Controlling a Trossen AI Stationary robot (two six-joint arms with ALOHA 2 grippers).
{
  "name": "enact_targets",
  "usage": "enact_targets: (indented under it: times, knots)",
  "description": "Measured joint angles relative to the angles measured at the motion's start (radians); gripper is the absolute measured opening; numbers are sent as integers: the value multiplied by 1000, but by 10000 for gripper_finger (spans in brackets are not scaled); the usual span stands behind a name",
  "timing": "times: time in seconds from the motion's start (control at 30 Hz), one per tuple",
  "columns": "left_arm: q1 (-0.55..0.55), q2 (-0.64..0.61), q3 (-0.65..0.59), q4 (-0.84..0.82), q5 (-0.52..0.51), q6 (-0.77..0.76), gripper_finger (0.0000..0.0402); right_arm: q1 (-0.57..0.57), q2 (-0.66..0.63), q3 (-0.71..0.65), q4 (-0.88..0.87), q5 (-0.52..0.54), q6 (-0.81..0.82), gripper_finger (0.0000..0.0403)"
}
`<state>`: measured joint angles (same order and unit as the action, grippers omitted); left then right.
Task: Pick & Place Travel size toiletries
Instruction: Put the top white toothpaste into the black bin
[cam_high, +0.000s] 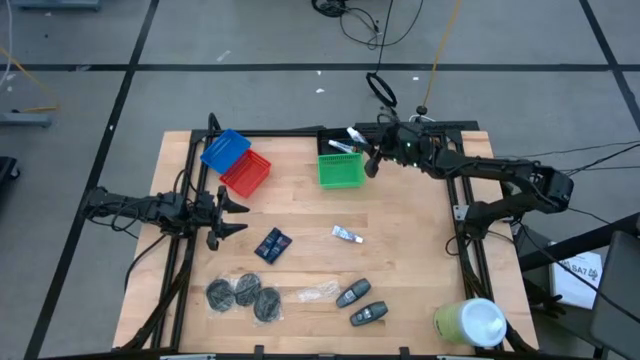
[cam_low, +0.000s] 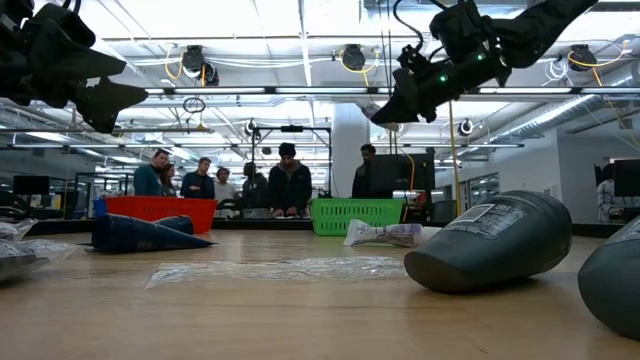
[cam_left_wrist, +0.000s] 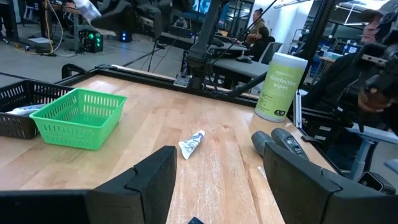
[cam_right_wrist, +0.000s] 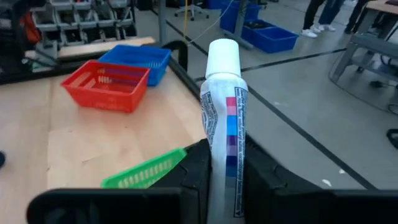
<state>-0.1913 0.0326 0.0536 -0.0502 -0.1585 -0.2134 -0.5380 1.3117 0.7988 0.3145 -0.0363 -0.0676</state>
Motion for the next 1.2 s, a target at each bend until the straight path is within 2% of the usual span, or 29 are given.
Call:
enact_targets:
  times: [0.2,0.53,0.8,0.93,1.2]
  knots:
    - [0,0,0,0,0,0,237,-25,72,62,-32,-72,20,54]
    - [0,0,0,0,0,0,237,-57,349,278,-146,-71,3,54]
    - [0,0,0,0,0,0,237,-106,510,338,-158,-72,3,54]
    - [0,0,0,0,0,0,237,-111,551,338,-159,-72,3,54]
    - [0,0,0,0,0,0,237,-111,554,338,-140,-71,3,54]
